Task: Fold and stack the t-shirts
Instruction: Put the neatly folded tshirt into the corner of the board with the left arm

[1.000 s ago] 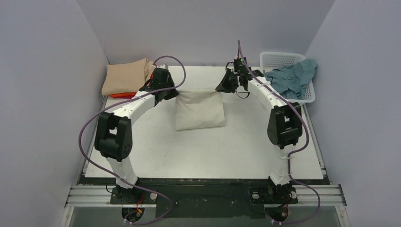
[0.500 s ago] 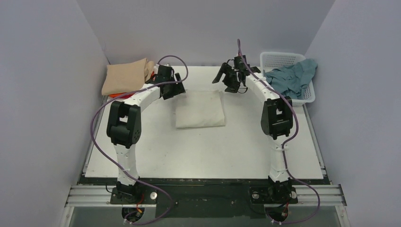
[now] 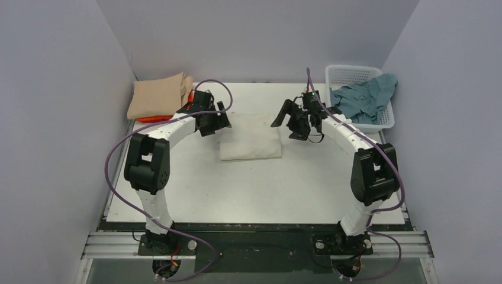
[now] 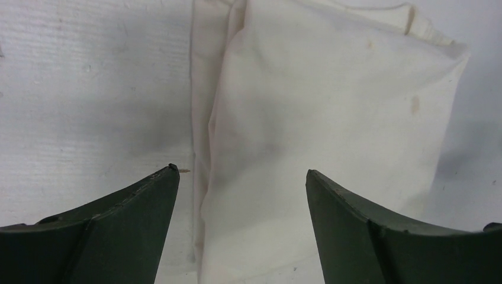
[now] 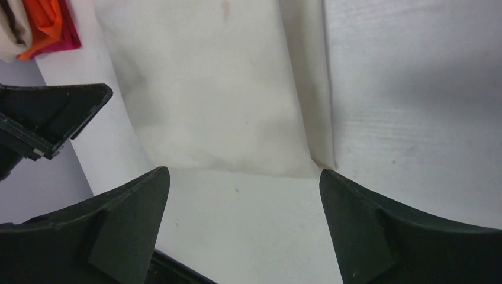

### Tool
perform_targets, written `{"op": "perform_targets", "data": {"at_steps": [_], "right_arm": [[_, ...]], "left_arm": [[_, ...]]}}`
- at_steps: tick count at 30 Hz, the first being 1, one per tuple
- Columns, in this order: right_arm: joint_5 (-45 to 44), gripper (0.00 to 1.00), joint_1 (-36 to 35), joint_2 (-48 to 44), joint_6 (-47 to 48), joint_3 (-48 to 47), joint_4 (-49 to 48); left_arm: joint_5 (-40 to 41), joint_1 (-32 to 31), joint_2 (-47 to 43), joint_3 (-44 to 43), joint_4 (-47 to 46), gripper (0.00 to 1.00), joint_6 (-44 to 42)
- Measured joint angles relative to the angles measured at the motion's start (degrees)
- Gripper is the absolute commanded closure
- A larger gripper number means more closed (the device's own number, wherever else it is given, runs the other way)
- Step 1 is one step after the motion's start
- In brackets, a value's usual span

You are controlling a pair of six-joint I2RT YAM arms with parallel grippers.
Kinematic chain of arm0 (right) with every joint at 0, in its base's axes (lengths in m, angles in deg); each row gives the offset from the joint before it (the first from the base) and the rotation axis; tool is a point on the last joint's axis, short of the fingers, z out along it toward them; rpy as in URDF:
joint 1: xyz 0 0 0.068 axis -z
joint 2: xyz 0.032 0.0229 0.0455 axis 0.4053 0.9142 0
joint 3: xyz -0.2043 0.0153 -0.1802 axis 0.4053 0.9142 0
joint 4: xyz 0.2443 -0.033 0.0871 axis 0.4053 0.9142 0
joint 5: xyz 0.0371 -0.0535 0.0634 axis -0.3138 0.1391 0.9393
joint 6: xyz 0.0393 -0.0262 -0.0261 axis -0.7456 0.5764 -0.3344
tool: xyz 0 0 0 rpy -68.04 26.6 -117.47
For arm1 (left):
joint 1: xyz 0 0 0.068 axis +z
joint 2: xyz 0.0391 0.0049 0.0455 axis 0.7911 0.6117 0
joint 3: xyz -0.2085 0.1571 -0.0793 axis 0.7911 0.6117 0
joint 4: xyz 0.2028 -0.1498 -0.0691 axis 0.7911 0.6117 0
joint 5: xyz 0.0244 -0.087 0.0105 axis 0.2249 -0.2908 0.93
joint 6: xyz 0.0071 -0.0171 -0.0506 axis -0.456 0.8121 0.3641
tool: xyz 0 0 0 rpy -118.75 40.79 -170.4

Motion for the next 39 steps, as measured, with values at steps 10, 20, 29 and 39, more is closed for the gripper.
{"op": "perform_targets", "data": {"at_steps": [10, 20, 29, 39], "right_arm": [[-4.2, 0.04, 0.9, -14.8, 1.1, 17.2, 1.6], [-9.7, 0.04, 2.7, -25.3, 3.3, 22.1, 6.2], [-14.1, 0.04, 5.3, -31.4, 6.5, 24.2, 9.4], [-15.4, 0.05, 7.6, -31.5, 11.3, 25.1, 10.8]], "left_arm": [[-2.3, 0.0, 6.5, 0.1, 1.0, 0.14, -1.5], [2.1, -3.9, 12.2, -6.8, 2.8, 0.63, -3.1], [20.3, -12.0, 18.1, -18.7, 12.3, 1.0, -5.0], [40.2, -11.5, 19.9, -27.7, 14.2, 1.0, -23.1]]}}
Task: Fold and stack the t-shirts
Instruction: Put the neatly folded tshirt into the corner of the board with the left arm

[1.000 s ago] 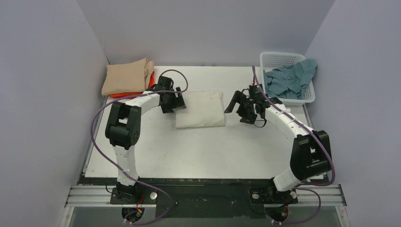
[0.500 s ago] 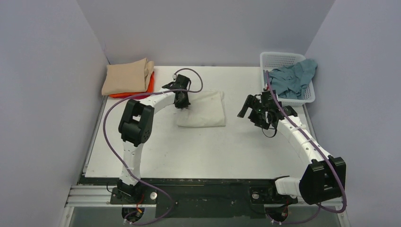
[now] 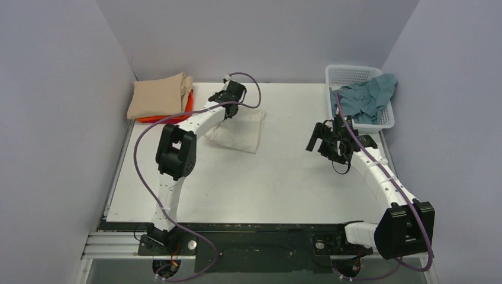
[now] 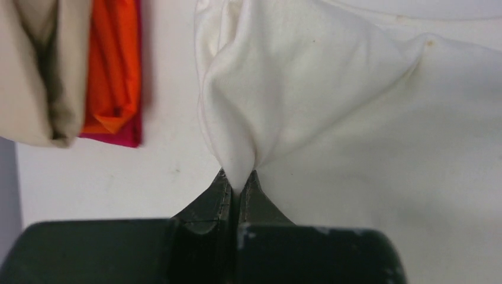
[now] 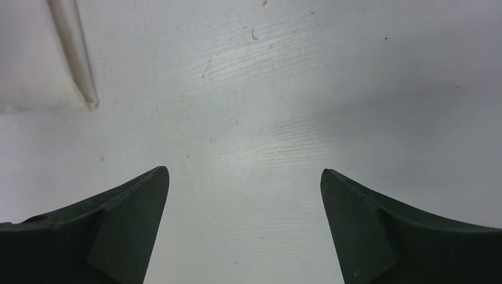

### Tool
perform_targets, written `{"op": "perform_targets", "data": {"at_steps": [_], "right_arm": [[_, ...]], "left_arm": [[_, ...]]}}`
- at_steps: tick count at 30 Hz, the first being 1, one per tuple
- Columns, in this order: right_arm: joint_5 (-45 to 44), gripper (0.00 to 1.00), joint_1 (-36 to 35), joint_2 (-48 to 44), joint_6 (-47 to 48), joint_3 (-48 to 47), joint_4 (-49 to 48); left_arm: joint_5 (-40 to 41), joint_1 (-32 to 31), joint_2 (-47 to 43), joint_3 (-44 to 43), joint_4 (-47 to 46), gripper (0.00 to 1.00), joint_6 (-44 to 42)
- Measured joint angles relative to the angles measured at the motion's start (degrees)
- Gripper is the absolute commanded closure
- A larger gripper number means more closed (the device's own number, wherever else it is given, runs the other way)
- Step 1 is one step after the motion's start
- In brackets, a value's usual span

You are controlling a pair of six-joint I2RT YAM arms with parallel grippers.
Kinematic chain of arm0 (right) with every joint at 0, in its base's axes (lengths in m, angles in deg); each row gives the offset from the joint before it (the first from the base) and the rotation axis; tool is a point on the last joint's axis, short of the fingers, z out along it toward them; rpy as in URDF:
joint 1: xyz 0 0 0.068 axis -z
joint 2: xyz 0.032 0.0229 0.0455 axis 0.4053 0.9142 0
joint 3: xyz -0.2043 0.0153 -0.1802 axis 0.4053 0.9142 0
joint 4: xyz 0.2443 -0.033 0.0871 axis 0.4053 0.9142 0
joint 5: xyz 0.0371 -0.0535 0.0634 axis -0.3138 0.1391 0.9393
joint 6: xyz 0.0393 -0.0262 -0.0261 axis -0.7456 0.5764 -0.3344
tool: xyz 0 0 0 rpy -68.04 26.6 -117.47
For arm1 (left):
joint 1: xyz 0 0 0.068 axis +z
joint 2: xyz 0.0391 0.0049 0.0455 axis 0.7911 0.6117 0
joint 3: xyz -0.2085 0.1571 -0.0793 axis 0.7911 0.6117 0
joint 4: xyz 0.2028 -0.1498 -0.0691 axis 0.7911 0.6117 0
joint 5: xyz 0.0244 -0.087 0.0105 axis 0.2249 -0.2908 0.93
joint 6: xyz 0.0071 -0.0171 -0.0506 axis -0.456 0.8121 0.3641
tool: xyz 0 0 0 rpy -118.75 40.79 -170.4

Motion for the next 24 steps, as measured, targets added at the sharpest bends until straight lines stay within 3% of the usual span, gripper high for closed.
{"op": "perform_targets", "data": {"at_steps": [11, 17, 24], "right_arm": [[-3.3, 0.06, 0.1, 0.0, 2.1, 0.0, 1.0], [-4.5, 0.06, 0.4, 0.0, 2.2, 0.0, 1.3], [-6.2, 0.07, 0.4, 0.3, 2.2, 0.0, 1.5]], "left_arm": [[5.0, 9.0, -2.5, -6.9, -8.7, 1.0, -25.7], [4.3, 12.4, -2.6, -13.7, -10.6, 1.0, -32.3], [0.1, 15.5, -3.0, -16.7, -9.9, 1.0, -33.9]]}}
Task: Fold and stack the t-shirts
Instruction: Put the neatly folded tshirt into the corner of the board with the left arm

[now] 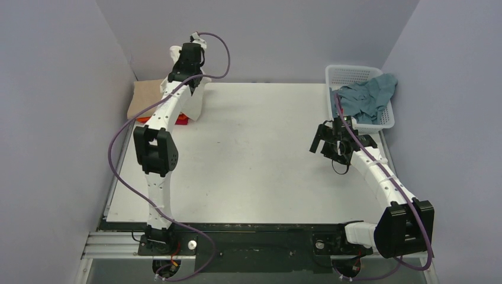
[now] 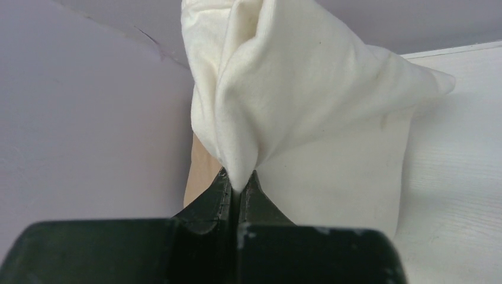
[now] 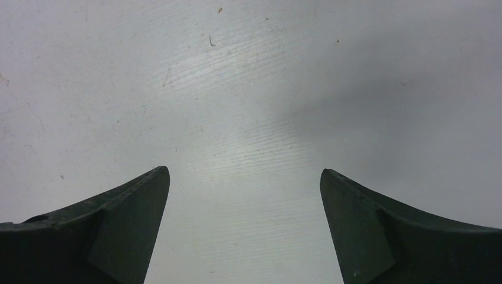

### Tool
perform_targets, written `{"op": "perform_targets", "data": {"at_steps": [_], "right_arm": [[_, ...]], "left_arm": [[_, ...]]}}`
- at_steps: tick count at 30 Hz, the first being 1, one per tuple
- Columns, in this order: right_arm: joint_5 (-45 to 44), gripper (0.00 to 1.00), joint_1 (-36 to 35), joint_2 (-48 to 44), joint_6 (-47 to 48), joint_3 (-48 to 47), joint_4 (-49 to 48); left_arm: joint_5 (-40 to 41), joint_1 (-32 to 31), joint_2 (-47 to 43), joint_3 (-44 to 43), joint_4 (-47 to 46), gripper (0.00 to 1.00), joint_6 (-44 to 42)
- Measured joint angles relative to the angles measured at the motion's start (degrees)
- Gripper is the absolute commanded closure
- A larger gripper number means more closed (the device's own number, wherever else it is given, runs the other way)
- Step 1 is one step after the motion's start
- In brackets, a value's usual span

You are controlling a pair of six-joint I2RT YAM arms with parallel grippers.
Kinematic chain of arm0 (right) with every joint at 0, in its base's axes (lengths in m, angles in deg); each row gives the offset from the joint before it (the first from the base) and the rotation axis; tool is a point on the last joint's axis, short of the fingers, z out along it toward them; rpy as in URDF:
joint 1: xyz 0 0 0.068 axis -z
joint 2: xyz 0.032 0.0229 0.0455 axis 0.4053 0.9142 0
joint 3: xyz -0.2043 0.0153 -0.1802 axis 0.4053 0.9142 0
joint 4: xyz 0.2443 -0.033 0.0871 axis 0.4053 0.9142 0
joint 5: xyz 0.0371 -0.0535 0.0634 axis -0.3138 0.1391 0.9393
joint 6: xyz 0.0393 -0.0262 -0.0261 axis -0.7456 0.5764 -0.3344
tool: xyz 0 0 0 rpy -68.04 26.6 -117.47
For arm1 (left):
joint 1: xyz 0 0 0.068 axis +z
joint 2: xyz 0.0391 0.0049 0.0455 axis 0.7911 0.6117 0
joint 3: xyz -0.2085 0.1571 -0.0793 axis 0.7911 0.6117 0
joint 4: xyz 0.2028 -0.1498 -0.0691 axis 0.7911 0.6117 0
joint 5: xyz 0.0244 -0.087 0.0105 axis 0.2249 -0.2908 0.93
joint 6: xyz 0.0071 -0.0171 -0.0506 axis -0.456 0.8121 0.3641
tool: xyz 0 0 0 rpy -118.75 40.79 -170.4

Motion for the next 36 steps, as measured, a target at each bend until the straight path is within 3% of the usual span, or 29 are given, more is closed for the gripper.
{"op": "perform_targets", "data": {"at_steps": [24, 31, 36], "right_arm": [[-0.2, 0.07, 0.0, 4.7, -1.1, 0.0, 0.1], [-1.1, 0.07, 0.0, 4.9, -2.0, 0.0, 0.3], [-1.7, 0.07, 0.0, 5.6, -3.0, 0.0, 0.6]], "left_arm": [[-11.4, 8.4, -5.2, -4.5, 4.2, 1.0, 4.7], [-18.4, 12.5, 1.3, -8.5, 4.1, 1.0, 5.1], [-22.6, 16.3, 8.4, -12.6, 3.5, 0.94, 5.9]]}}
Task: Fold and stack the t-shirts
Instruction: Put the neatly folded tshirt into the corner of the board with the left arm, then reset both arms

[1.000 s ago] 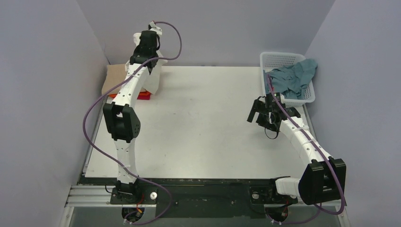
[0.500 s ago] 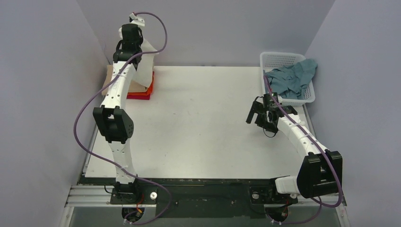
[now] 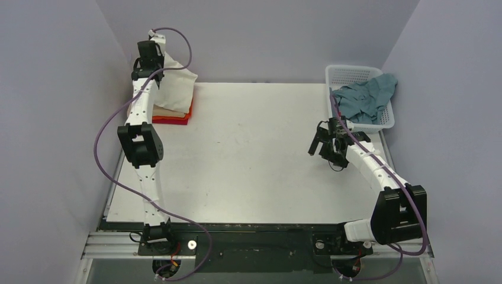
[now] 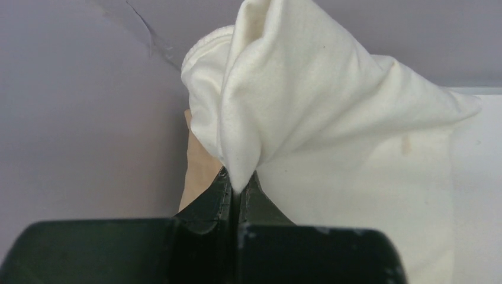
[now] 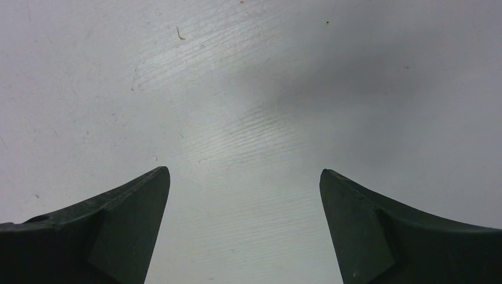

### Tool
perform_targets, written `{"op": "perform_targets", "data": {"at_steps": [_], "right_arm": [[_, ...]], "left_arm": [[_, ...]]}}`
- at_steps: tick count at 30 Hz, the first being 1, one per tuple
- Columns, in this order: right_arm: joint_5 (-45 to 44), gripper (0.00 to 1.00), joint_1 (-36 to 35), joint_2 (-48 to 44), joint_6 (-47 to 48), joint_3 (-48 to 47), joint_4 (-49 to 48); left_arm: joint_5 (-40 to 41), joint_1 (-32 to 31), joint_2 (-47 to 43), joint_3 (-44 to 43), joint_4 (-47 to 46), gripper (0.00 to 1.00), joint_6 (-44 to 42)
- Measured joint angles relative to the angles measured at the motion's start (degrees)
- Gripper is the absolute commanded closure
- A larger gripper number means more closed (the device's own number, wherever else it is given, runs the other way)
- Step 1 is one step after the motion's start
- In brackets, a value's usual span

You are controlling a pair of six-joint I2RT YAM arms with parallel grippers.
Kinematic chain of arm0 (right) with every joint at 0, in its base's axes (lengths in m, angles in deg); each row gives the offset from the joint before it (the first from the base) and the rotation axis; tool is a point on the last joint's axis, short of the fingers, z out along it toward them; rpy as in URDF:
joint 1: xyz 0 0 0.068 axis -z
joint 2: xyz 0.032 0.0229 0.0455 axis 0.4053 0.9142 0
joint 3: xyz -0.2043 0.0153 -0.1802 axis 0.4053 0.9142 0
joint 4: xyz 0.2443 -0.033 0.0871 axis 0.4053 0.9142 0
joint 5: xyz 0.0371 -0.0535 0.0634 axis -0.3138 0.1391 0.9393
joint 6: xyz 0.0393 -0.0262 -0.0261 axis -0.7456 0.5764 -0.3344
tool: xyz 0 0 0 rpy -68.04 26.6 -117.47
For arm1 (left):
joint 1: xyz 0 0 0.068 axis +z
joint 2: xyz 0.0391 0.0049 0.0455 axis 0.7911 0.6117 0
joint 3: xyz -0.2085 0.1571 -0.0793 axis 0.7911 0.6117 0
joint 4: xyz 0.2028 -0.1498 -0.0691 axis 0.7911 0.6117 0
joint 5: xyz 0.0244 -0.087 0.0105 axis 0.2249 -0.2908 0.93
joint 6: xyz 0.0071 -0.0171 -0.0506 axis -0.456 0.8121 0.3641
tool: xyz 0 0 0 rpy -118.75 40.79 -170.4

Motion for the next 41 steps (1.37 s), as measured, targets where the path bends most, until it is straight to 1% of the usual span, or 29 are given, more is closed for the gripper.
{"op": "perform_targets", "data": {"at_steps": [1, 2, 4, 5, 7, 9, 17, 20, 22, 24, 27, 28, 29, 30, 31, 34, 35, 38, 41], "right_arm": [[-0.1, 0.08, 0.0, 0.3, -0.3, 0.0, 0.0], [-0.2, 0.08, 0.0, 0.6, -0.3, 0.0, 0.1], [-0.5, 0.08, 0.0, 1.2, -0.6, 0.0, 0.3], [-0.8, 0.08, 0.0, 1.5, -0.7, 0.0, 0.5], [-1.2, 0.08, 0.0, 2.0, -0.9, -0.3, 1.0], [-1.7, 0.07, 0.0, 2.2, -0.9, -0.8, 1.5], [-3.9, 0.01, -0.1, 1.6, -2.0, -2.8, 2.6], [-4.6, 0.0, -0.1, -0.6, -2.7, -2.7, 2.8], [-5.3, 0.0, -0.1, -3.7, -3.2, -2.0, 2.5], [-5.9, 0.0, -0.1, -7.9, -3.7, -0.1, 2.1], [-6.4, 0.0, 0.0, -13.8, -4.0, 3.1, 1.7], [-6.6, 0.0, 0.0, -15.6, -4.2, 4.4, 1.4], [-6.8, 0.0, 0.0, -17.4, -4.2, 5.7, 1.2], [-6.8, 0.0, 0.0, -19.0, -4.2, 7.0, 1.2], [-6.9, 0.0, 0.0, -20.8, -4.1, 8.3, 1.1], [-7.0, 0.0, 0.0, -25.6, -3.7, 11.7, 1.1], [-7.1, 0.0, 0.0, -27.3, -3.5, 12.9, 0.9], [-7.9, 0.0, 0.0, -32.1, -3.2, 15.9, 0.8], [-9.1, 0.0, 0.0, -35.2, -3.1, 17.9, 0.7]], "left_arm": [[-0.5, 0.6, 1.2, -0.4, -0.4, 0.93, 0.0], [-0.7, 1.3, 2.3, -0.9, -0.9, 0.91, 0.1], [-1.2, 2.3, 4.1, -1.6, -1.8, 0.78, 0.2], [-1.4, 2.6, 4.8, -1.9, -2.2, 0.57, 0.3], [-1.9, 3.0, 5.8, -2.3, -2.9, 0.24, 0.4], [-2.0, 3.3, 6.3, -2.5, -3.8, 0.19, 1.2], [1.0, 3.7, 5.6, -3.4, -5.5, 0.15, 6.8], [1.6, 3.8, 2.6, -2.3, -2.8, 0.14, 11.5], [1.7, 3.7, -1.8, 1.1, -0.5, 0.13, 15.7], [1.5, 3.4, -10.0, 8.6, 1.8, 0.12, 21.6], [0.1, 2.1, -27.7, 28.7, 0.4, 0.11, 30.0], [0.3, 1.0, -35.9, 38.8, -1.8, 0.11, 33.1], [0.9, -1.0, -43.3, 46.5, -2.4, 0.1, 35.4], [1.9, -3.4, -49.0, 52.7, -3.5, 0.1, 37.3], [2.9, -7.1, -56.0, 59.7, -4.7, 0.1, 39.2], [3.3, -21.2, -72.2, 78.1, -7.4, 0.1, 45.4], [3.2, -24.2, -76.6, 83.9, -8.5, 0.1, 47.3], [3.5, -29.0, -84.2, 96.7, -7.9, 0.09, 52.1], [5.2, -31.9, -87.1, 102.5, -3.6, 0.09, 55.4]]}}
